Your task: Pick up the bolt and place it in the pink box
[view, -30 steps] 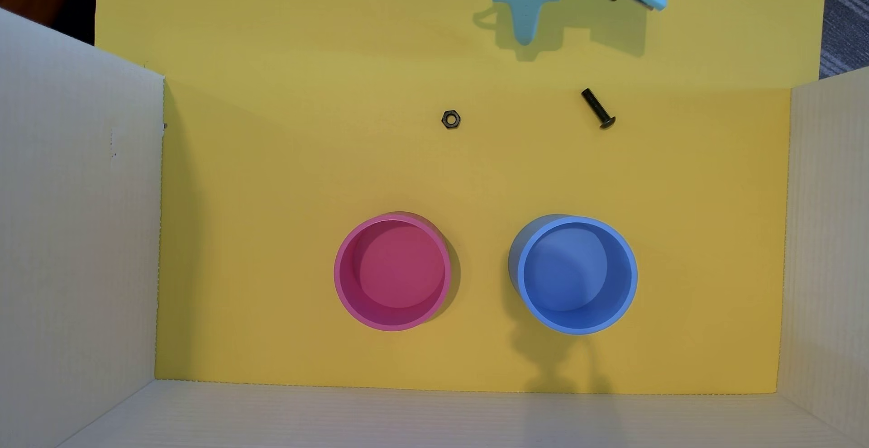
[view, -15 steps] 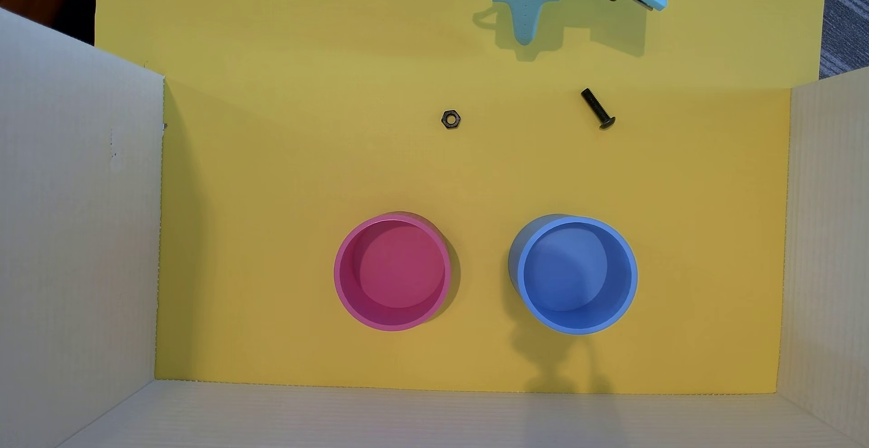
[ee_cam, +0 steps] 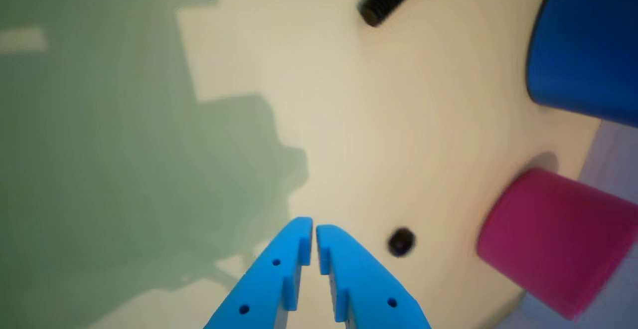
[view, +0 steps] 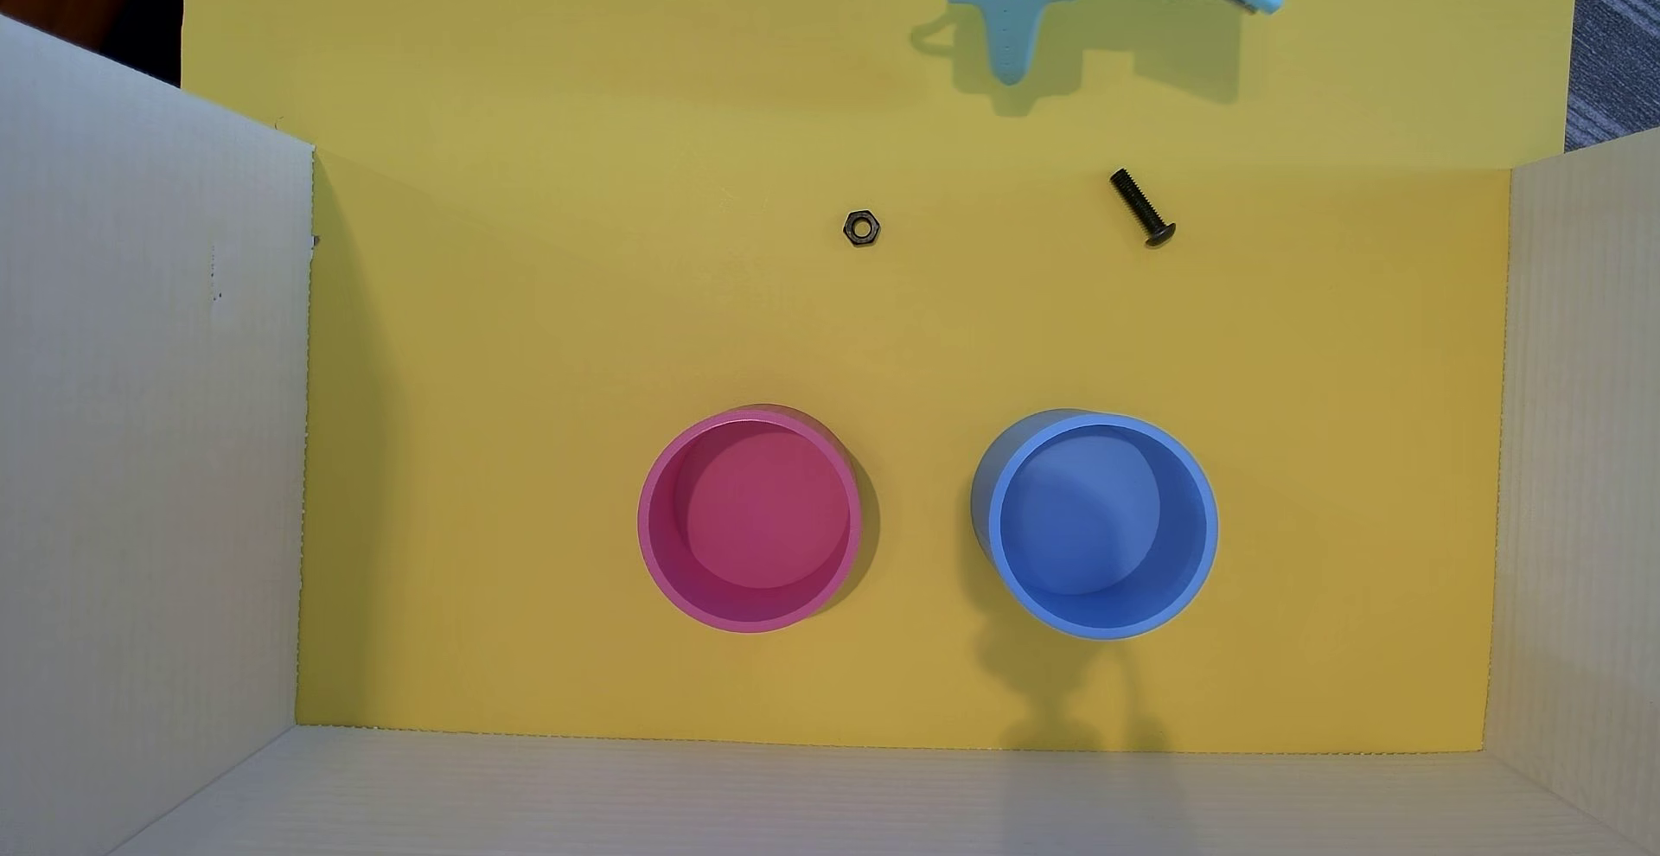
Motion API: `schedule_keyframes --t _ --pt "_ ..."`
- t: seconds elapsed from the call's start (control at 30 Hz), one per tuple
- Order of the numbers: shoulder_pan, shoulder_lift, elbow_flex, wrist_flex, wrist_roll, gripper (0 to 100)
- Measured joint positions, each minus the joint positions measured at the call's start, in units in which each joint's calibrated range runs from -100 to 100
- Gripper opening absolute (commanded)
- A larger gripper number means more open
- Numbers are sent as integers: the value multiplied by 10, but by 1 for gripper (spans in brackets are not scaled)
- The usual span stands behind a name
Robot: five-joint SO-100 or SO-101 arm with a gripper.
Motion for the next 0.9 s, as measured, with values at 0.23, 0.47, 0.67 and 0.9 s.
schedule_keyframes --t 0.23,0.47,0.67,0.9 --pt "1 -2 -152 -18 0 2" --pt "3 22 -203 -18 -1 2" --pt "3 185 -290 -18 -2 2" --pt "3 447 -421 -14 -38 2"
